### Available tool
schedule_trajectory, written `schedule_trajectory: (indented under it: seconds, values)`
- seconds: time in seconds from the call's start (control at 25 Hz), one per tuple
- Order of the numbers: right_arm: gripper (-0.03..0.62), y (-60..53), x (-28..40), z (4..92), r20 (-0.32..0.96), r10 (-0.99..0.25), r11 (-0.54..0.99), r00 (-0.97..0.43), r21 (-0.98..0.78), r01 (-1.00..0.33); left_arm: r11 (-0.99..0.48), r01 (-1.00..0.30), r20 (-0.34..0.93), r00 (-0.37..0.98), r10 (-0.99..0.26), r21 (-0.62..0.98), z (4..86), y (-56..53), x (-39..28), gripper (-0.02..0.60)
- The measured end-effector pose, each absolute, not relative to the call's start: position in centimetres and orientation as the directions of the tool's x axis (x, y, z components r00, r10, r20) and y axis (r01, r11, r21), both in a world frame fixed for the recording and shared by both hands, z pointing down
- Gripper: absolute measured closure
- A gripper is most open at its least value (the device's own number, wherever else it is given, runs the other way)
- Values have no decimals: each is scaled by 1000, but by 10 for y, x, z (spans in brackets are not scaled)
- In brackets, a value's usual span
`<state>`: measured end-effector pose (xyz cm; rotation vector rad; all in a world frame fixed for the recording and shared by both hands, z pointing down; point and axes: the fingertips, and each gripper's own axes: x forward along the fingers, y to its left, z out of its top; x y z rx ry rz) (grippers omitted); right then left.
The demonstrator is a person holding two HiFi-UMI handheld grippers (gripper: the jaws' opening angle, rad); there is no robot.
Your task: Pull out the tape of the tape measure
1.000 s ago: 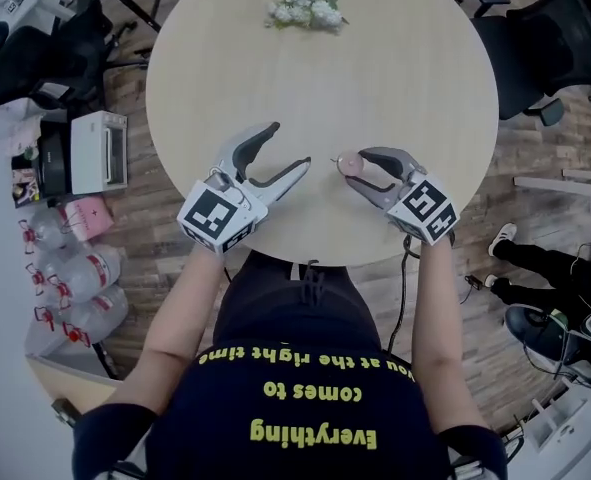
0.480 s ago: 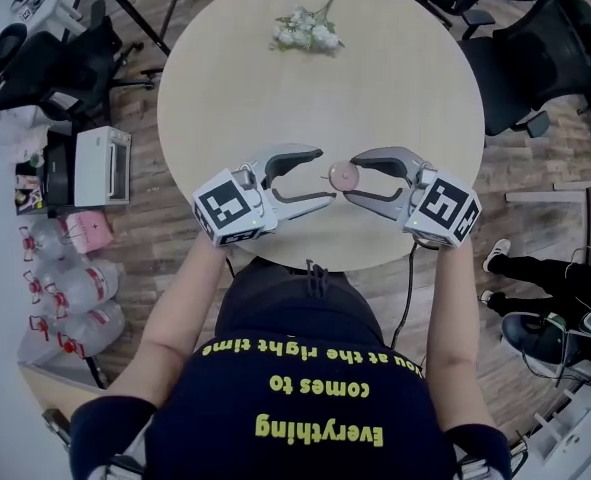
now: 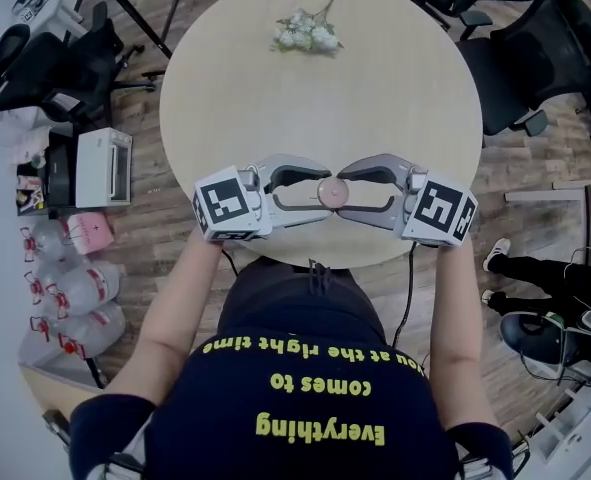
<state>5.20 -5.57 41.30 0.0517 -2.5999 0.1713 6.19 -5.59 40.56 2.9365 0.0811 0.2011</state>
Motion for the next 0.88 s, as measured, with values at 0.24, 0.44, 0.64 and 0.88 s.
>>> schedule_trajectory:
  seconds: [0.24,0.44,0.64,0.88]
  values:
    - [379,-54,50,407,497,22,991,-868,-126,-47,-975,53,112,991,78,216,402,-57,58,362]
    - [376,-58,46,400,489,17,992,-872,-115,-45,-972,53,73,995,72,228,392,-61,54,365]
    - [375,-65,48,398,476,-37,994,-879,-72,-80,-961,44,51,997,60,272,393,-70,52,365]
    - [375,-80,52,393,526,-196,980,-828,129,-150,-921,-27,16,1000,-23,388,382,-94,44,367]
